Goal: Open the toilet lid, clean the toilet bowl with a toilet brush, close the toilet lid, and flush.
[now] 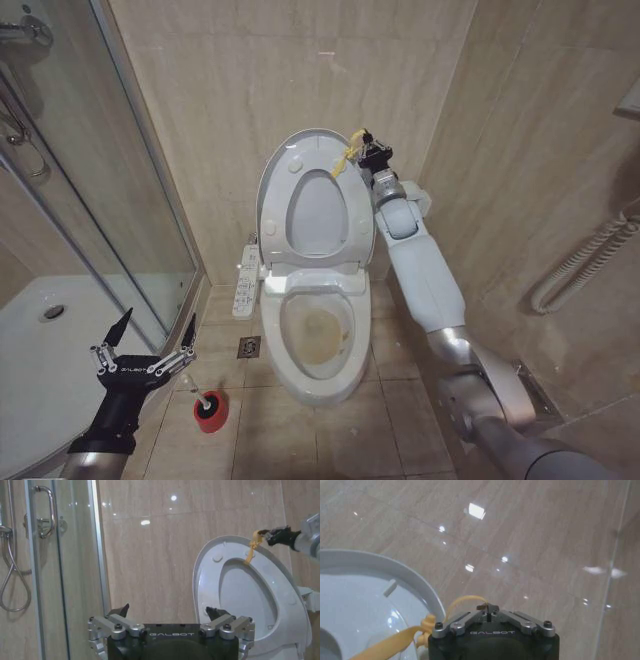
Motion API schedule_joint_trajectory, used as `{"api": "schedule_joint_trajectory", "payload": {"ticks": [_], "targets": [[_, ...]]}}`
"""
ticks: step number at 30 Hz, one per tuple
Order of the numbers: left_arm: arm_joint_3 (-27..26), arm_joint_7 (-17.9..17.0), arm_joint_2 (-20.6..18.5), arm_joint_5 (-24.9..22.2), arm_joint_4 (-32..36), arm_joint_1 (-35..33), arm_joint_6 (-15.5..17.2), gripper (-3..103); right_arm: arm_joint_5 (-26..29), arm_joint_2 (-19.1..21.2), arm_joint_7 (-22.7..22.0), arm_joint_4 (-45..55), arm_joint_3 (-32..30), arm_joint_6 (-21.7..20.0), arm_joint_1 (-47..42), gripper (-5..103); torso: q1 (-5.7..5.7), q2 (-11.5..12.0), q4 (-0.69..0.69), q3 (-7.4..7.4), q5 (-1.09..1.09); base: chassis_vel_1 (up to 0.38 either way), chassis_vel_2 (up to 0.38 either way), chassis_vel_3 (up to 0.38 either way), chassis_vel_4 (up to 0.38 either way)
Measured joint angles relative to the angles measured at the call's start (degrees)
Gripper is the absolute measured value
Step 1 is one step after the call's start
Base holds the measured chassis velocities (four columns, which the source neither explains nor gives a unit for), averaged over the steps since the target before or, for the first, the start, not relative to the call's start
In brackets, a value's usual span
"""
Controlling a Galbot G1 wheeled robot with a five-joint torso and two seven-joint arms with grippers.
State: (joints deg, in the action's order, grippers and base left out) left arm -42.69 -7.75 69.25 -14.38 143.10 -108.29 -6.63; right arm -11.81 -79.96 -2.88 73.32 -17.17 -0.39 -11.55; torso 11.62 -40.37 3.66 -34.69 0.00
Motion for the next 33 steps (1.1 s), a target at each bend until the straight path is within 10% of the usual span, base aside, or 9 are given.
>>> {"api": "schedule_joint_trajectory", "payload": {"ticks": [11,12,19,20,25,26,33], "targets": [[0.0,0.0,0.0,0.0,0.0,0.0,0.0,100,17.0,5.6,-3.8,19.2,3.0,-13.8,-11.6,14,0.0,0.0,0.0,0.0,0.0,0.0,0.0,0.0,0.0],[0.0,0.0,0.0,0.0,0.0,0.0,0.0,100,18.3,5.6,-4.3,21.0,2.8,-14.6,-14.2,41,0.0,0.0,0.0,0.0,0.0,0.0,0.0,0.0,0.0],[0.0,0.0,0.0,0.0,0.0,0.0,0.0,100,19.2,5.3,-5.5,25.9,1.0,-15.3,-22.6,41,0.0,0.0,0.0,0.0,0.0,0.0,0.0,0.0,0.0],[0.0,0.0,0.0,0.0,0.0,0.0,0.0,100,19.0,5.1,-5.5,27.3,-0.1,-15.2,-24.9,68,0.0,0.0,0.0,0.0,-0.01,0.0,0.0,0.0,0.0],[0.0,0.0,0.0,0.0,0.0,0.0,0.0,100,19.4,5.4,-5.8,33.1,-4.0,-15.0,-34.0,68,0.0,0.0,0.01,0.01,0.0,0.0,0.0,0.0,0.0],[0.0,0.0,0.0,0.0,0.0,0.0,0.0,100,20.4,5.5,-6.1,35.0,-4.9,-15.0,-36.8,94,0.0,0.0,0.01,0.0,0.0,0.0,0.0,0.0,0.0],[0.0,0.0,0.0,0.0,0.0,0.0,0.0,100,26.4,5.2,-7.9,43.7,-8.1,-17.1,-49.2,94,0.0,0.0,0.02,0.01,0.0,0.0,0.0,0.0,0.0]]}}
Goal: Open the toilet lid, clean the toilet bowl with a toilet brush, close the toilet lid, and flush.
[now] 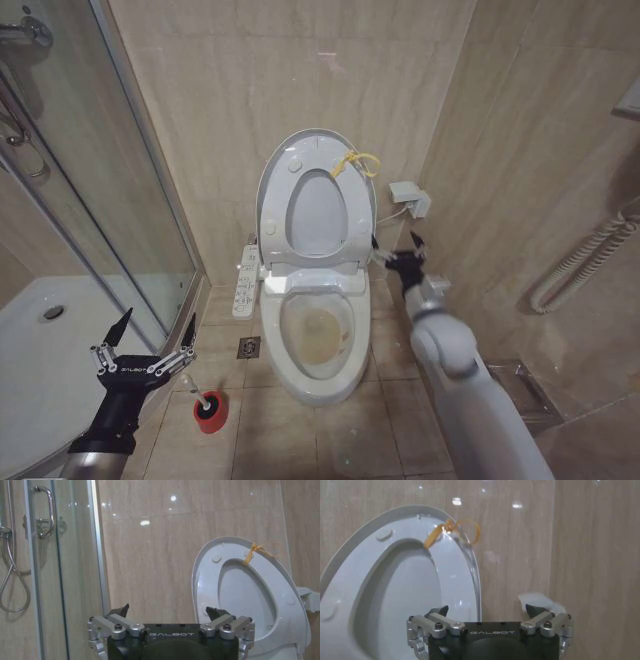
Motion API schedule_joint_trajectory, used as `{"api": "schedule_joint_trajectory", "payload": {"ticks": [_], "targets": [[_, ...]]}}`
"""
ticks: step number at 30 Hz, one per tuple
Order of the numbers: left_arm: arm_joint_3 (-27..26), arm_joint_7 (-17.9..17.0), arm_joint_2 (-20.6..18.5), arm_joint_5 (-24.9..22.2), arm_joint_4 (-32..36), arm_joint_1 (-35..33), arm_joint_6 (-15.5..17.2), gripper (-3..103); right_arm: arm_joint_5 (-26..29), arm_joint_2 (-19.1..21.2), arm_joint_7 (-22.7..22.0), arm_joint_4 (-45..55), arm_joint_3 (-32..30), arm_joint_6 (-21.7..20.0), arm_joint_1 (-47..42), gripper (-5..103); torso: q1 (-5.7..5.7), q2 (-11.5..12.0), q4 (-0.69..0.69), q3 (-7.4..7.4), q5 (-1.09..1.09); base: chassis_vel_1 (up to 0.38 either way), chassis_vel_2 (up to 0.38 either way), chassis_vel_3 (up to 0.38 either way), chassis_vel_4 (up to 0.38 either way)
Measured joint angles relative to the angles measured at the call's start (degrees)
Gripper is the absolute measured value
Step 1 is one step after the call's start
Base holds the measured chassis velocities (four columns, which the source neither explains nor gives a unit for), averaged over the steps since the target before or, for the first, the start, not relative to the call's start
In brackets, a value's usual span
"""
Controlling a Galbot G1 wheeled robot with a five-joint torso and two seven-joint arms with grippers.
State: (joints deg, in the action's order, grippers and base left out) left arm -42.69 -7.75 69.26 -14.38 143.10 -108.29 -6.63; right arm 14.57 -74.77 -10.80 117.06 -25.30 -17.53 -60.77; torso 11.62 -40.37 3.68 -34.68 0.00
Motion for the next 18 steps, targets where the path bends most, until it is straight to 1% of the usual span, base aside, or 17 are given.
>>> {"api": "schedule_joint_trajectory", "payload": {"ticks": [1,2,4,6,8,10,11,14,16,17,18], "targets": [[0.0,0.0,0.0,0.0,0.0,0.0,0.0,100,1.0,-0.1,-0.3,1.8,-0.4,-0.4,-2.6,100,0.0,0.0,-0.01,0.0,0.0,0.0,0.0,0.0,0.0],[0.0,0.0,0.0,0.0,0.0,0.0,0.0,100,1.0,-0.1,-0.3,1.8,-0.4,-0.4,-2.6,100,0.0,0.0,-0.01,0.0,0.0,0.0,0.0,0.0,0.0],[0.0,0.0,0.0,0.0,0.0,0.0,0.0,100,1.6,-0.3,-0.6,4.5,-1.0,-0.6,-7.0,100,0.0,0.0,-0.01,0.0,0.01,0.0,0.0,0.0,0.0],[0.0,0.0,0.0,0.0,0.0,0.0,0.0,100,1.7,-0.5,-0.7,5.4,-1.2,-0.7,-8.4,100,0.0,0.0,-0.01,0.0,0.0,0.0,0.0,0.0,0.0],[0.0,0.0,0.0,0.0,0.0,0.0,0.0,100,2.2,-1.5,-1.2,7.9,-1.8,-0.7,-12.4,100,0.0,0.0,0.0,0.0,0.01,0.0,0.0,0.0,0.0],[0.0,0.0,0.0,0.0,0.0,0.0,0.0,100,2.2,-1.9,-1.2,8.6,-2.1,-0.7,-13.6,100,0.0,0.0,-0.01,0.0,0.01,0.0,0.0,0.0,0.0],[0.0,0.0,0.0,0.0,0.0,0.0,0.0,100,2.1,-2.6,-0.8,10.1,-3.0,-0.2,-16.5,100,0.0,0.0,-0.01,0.0,0.0,0.0,0.0,0.0,0.0],[0.0,0.0,0.0,0.0,0.0,0.0,0.0,100,1.8,-3.0,-0.1,11.3,-4.1,0.5,-18.6,100,0.0,0.0,-0.01,0.0,0.0,0.0,0.0,0.0,0.0],[0.0,0.0,0.0,0.0,0.0,0.0,0.0,100,1.6,-3.2,1.7,13.9,-6.2,1.8,-21.9,100,0.0,0.0,-0.02,-0.01,0.0,0.0,0.0,0.0,0.0],[0.0,0.0,0.0,0.0,0.0,0.0,0.0,100,1.6,-3.4,2.7,15.0,-7.2,2.7,-23.4,100,0.0,0.0,0.0,0.0,0.01,0.0,0.0,0.0,0.0],[0.0,0.0,0.0,0.0,0.0,0.0,0.0,100,1.6,-3.4,2.7,15.0,-7.2,2.7,-23.4,100,0.0,0.0,0.0,0.0,0.01,0.0,0.0,0.0,0.0]]}}
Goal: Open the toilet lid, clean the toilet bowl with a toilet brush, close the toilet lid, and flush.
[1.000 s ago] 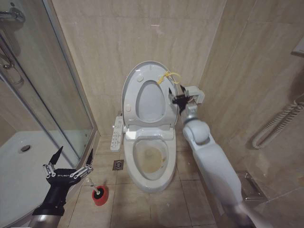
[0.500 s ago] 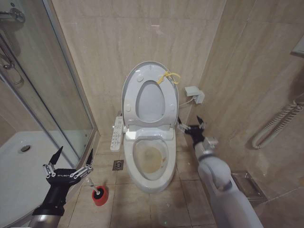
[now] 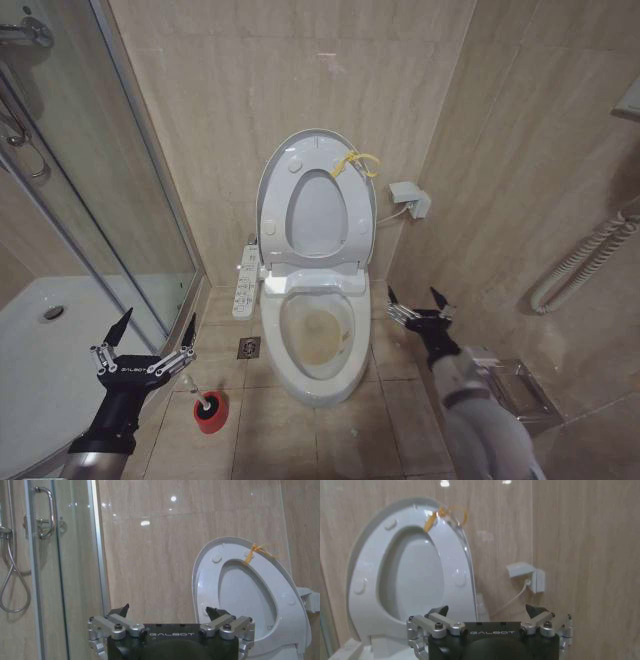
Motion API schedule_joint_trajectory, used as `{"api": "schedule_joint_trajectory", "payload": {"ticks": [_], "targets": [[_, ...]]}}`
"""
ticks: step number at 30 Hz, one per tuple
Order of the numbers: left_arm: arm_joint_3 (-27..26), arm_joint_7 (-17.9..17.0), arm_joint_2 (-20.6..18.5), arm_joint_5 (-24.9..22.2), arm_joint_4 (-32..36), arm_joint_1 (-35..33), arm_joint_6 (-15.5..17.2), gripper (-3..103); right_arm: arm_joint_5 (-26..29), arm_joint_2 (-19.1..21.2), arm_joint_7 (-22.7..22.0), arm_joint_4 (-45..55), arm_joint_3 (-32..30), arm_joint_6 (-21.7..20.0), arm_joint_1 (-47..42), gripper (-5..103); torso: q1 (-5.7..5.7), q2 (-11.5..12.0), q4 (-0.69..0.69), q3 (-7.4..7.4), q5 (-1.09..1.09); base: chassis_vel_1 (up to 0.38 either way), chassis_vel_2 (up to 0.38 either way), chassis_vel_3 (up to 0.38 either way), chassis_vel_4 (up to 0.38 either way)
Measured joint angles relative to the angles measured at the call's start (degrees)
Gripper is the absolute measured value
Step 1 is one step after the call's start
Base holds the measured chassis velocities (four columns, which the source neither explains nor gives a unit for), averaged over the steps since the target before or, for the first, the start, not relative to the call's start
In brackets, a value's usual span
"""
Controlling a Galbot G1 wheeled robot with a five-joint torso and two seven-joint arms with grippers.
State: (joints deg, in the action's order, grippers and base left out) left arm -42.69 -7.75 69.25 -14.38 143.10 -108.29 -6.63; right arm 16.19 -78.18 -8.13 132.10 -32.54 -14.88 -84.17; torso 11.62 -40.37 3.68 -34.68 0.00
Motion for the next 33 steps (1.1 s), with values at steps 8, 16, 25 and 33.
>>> {"api": "schedule_joint_trajectory", "payload": {"ticks": [8,16,25,33], "targets": [[0.0,0.0,0.0,0.0,0.0,0.0,0.0,100,0.5,-3.2,1.0,7.7,-3.6,4.2,-9.9,100,0.0,0.0,-0.01,0.0,0.0,0.0,0.0,0.0,0.0],[0.0,0.0,0.0,0.0,0.0,0.0,0.0,100,1.3,-4.1,1.2,9.5,-3.4,5.8,-12.7,100,0.0,0.0,-0.01,0.0,0.0,0.0,0.0,0.0,0.0],[0.0,0.0,0.0,0.0,0.0,0.0,0.0,100,1.0,-4.1,1.2,11.0,-3.6,6.3,-13.8,100,0.0,0.0,-0.01,0.0,0.0,0.0,0.0,0.0,0.0],[0.0,0.0,0.0,0.0,0.0,0.0,0.0,100,-0.9,-4.9,2.9,11.1,-2.8,7.1,-15.2,100,0.0,0.0,-0.01,0.0,-0.01,0.0,0.0,0.0,0.0]]}}
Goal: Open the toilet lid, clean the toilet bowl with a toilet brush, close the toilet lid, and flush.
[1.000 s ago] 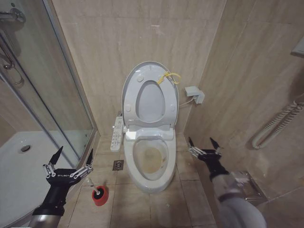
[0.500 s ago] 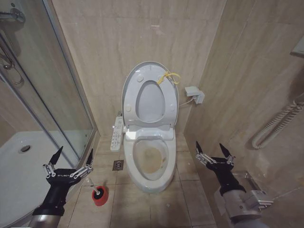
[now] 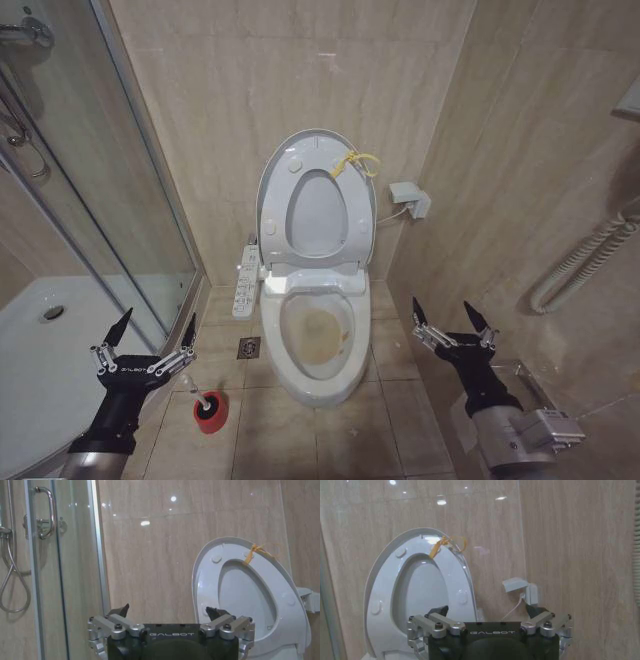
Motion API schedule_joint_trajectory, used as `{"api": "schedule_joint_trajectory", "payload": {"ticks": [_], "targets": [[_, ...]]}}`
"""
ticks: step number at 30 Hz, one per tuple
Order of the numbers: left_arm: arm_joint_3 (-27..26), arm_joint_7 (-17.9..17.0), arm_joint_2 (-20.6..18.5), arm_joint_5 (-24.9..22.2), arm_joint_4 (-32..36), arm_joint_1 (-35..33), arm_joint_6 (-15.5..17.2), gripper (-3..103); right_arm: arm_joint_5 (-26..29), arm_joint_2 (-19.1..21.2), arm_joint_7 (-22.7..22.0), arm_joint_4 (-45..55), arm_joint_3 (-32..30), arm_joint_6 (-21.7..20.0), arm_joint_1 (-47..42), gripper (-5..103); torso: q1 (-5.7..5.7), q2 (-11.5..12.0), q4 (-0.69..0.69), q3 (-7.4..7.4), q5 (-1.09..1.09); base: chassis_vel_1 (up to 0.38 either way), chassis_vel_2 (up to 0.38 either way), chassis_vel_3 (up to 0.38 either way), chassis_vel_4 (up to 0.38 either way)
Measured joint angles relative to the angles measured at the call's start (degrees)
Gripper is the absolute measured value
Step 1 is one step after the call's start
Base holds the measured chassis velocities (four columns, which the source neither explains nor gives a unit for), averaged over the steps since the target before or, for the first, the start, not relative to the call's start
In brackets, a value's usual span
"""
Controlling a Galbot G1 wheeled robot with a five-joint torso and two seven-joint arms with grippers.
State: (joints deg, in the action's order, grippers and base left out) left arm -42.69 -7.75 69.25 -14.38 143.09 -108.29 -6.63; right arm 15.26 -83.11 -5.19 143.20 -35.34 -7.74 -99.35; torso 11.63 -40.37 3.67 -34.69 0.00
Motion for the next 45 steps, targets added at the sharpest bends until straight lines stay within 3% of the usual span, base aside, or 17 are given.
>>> {"api": "schedule_joint_trajectory", "payload": {"ticks": [45], "targets": [[0.0,0.0,0.0,0.0,0.0,0.0,0.0,100,-0.4,-0.1,0.3,-0.3,0.3,-0.6,0.1,100,0.0,0.0,0.0,0.0,0.0,0.0,0.0,0.0,0.0]]}}
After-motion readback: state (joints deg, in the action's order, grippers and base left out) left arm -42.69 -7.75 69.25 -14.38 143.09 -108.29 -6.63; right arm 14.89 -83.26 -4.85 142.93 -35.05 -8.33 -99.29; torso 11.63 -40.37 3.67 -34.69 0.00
